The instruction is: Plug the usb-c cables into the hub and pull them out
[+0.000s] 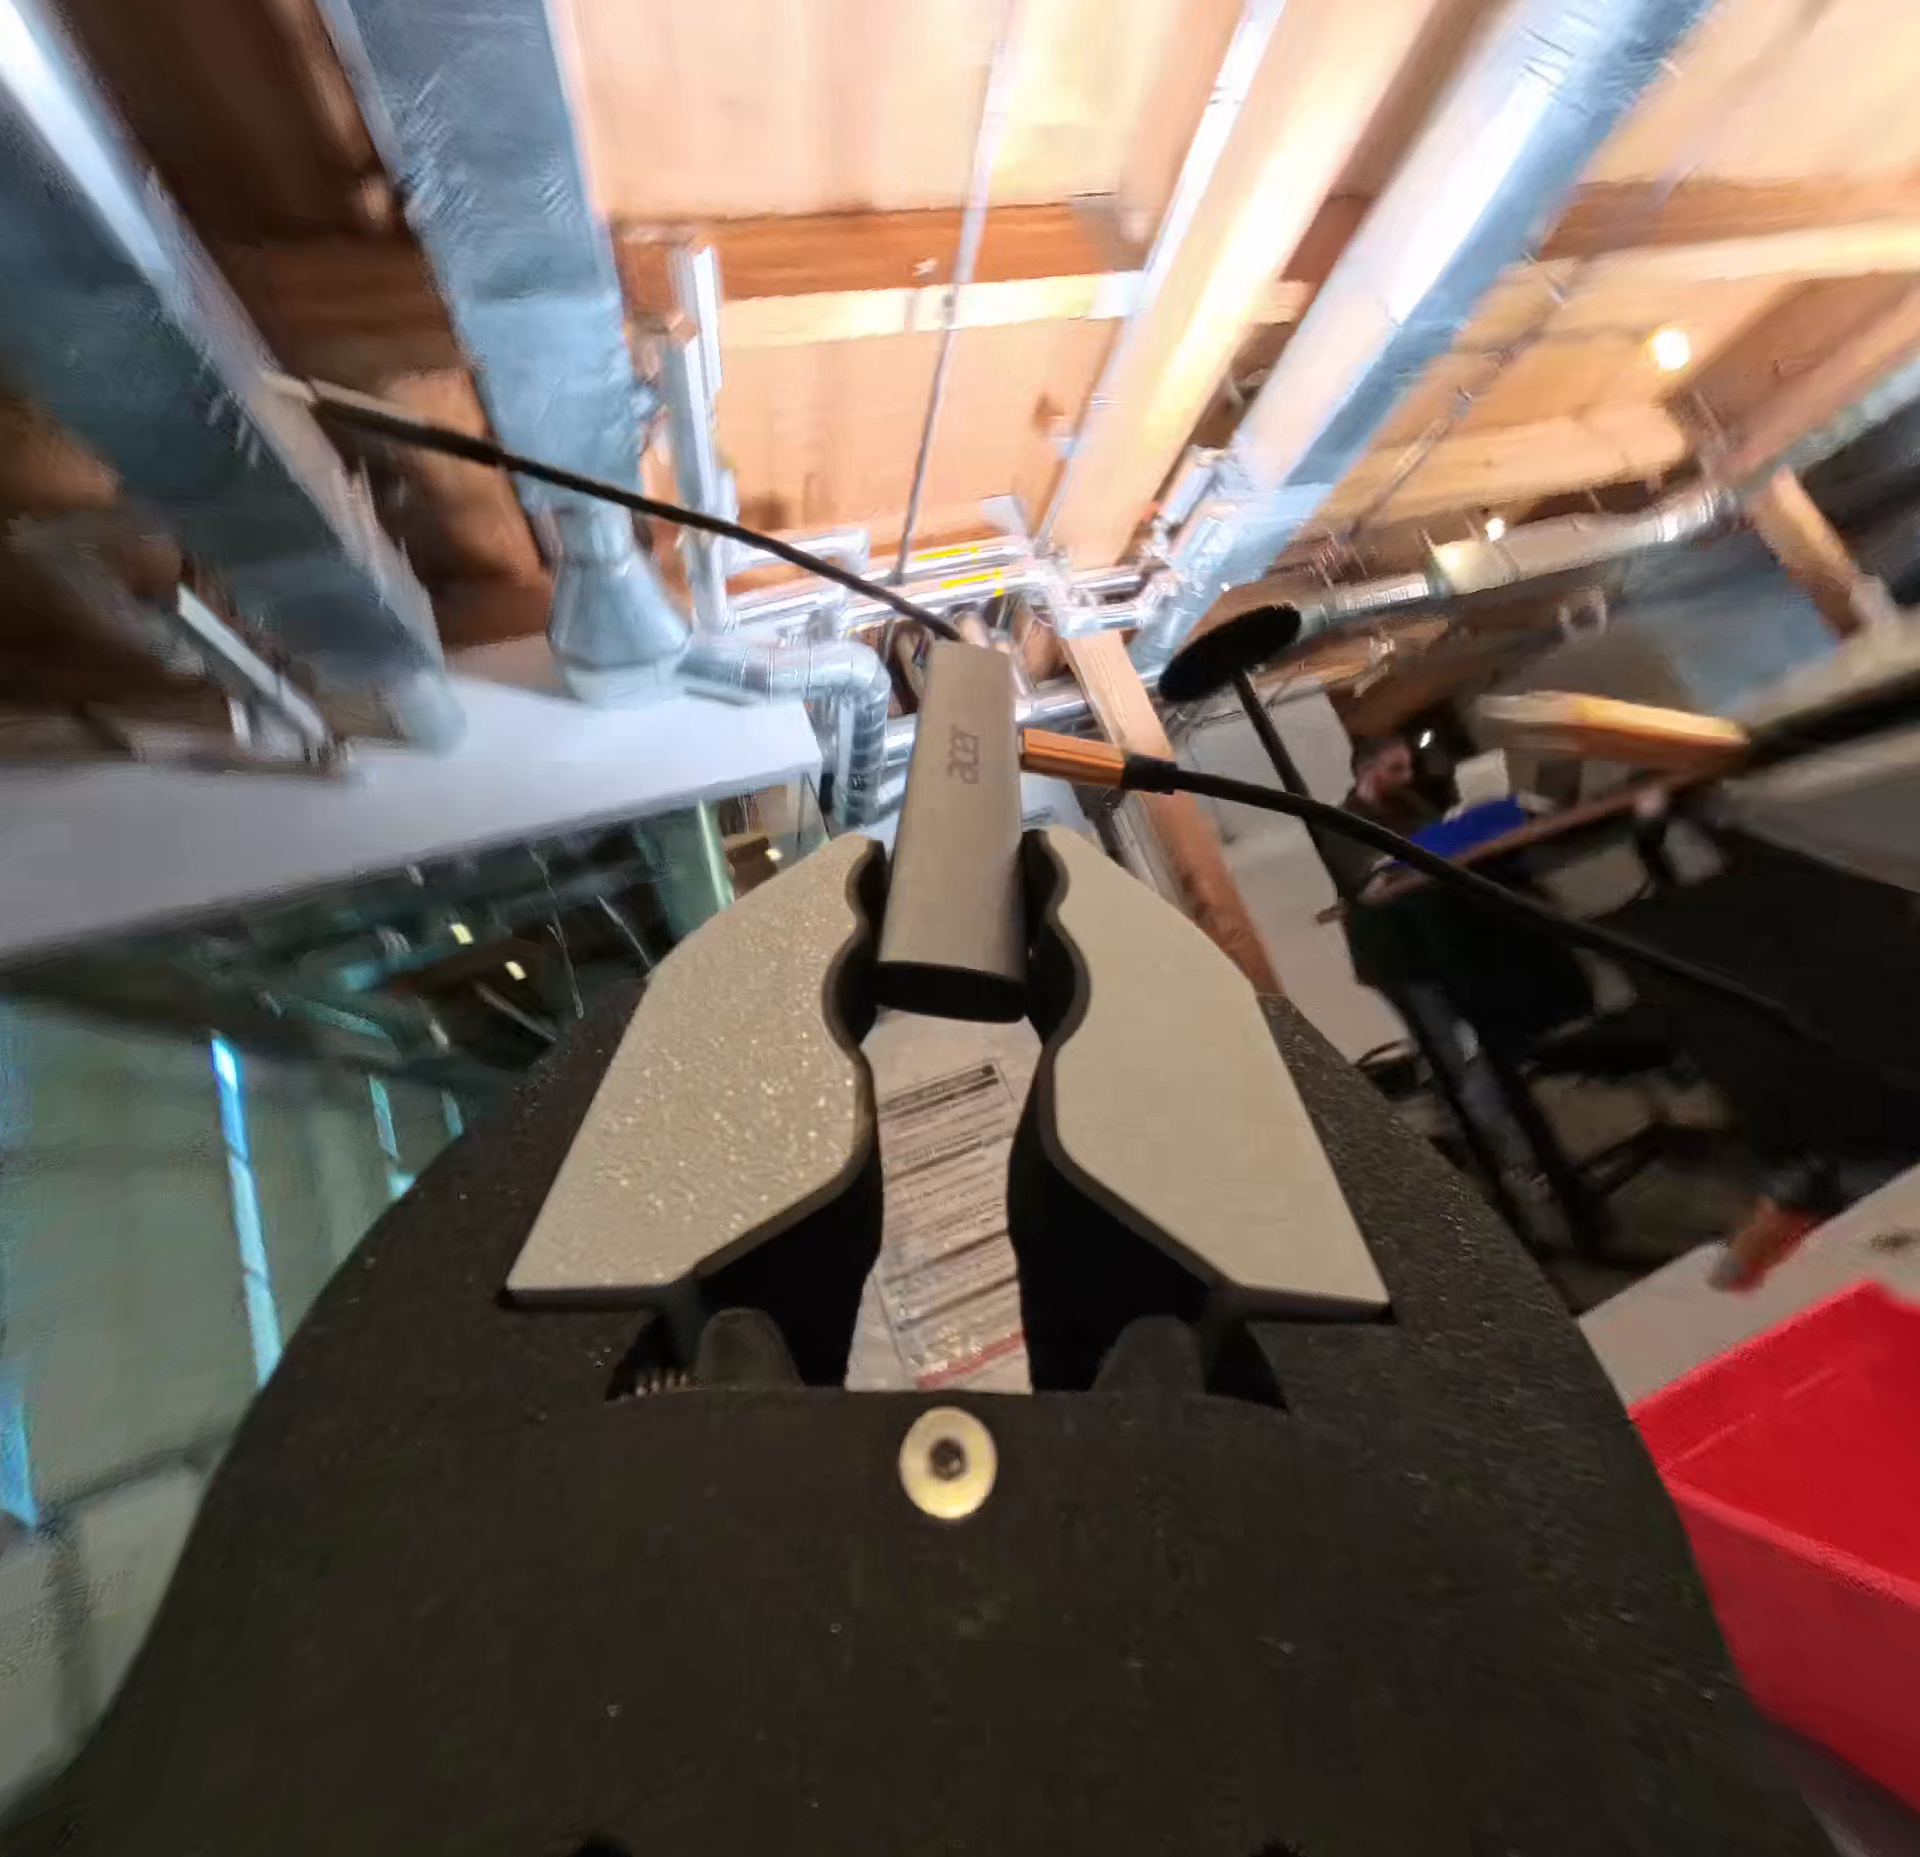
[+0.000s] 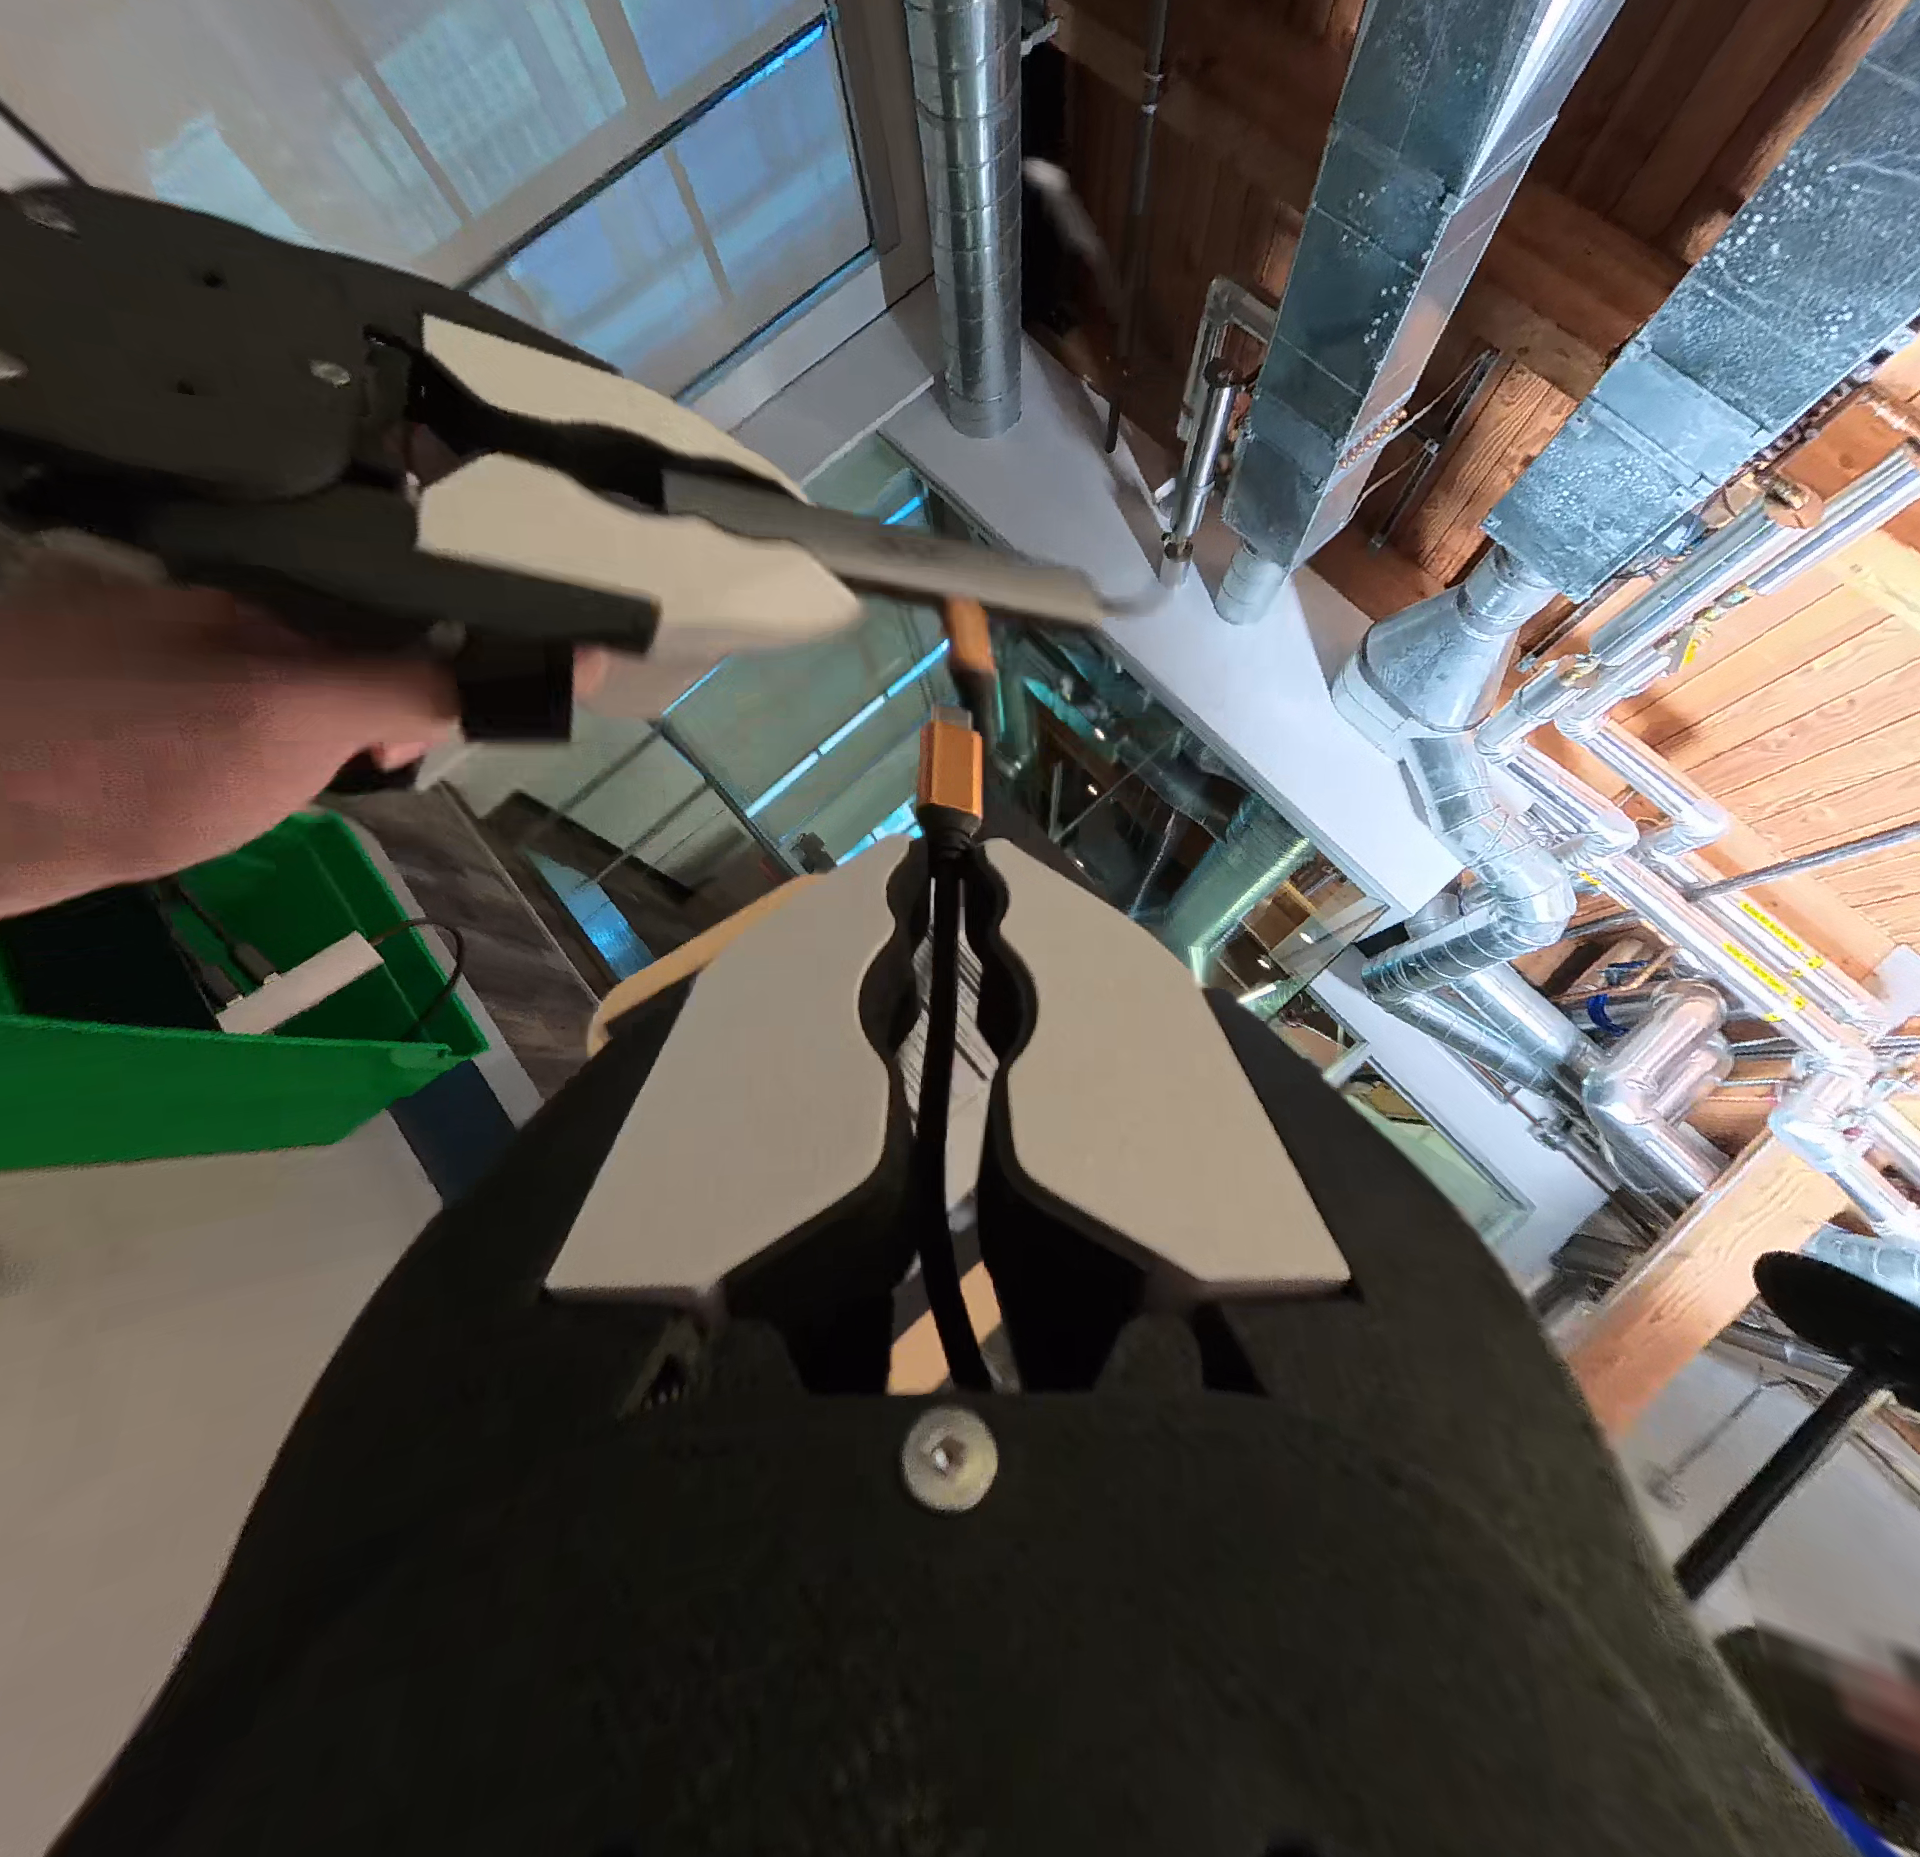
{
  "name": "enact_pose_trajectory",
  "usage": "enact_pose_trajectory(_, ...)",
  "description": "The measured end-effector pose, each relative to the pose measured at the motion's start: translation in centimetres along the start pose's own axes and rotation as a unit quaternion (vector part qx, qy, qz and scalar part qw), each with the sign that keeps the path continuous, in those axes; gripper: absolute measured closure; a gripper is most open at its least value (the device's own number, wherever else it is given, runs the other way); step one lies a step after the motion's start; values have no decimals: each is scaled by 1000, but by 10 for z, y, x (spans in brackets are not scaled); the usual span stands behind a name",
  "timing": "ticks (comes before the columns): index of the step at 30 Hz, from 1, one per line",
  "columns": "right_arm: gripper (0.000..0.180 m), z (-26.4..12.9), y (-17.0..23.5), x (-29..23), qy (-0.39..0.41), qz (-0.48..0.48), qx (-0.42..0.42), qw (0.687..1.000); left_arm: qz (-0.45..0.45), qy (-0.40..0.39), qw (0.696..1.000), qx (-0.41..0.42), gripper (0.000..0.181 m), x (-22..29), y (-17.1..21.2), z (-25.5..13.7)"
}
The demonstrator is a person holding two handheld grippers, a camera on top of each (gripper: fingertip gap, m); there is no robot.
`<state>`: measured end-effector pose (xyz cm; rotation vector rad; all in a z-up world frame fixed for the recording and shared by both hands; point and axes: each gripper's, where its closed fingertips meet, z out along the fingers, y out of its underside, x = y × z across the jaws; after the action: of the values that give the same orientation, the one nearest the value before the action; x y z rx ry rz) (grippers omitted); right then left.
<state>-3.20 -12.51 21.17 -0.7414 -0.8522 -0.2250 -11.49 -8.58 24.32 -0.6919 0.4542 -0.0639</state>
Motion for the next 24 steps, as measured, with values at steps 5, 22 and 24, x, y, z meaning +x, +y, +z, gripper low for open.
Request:
enact_pose_trajectory(5, 172, 0, -10, -2, 3, 30, 19, 999, -152, 33, 987, 37, 156, -72, -12, -18)
enact_pose_trajectory(22, 172, -67, 150, 81, -184, 493, -96, 845, -103, 79, 992, -9, 156, -61, -2, -13)
enact_pose_trajectory(24, 172, -78, 167, 71, -218, 523, -122, 815, -106, 84, 991, -22, 157, -58, 2, -11)
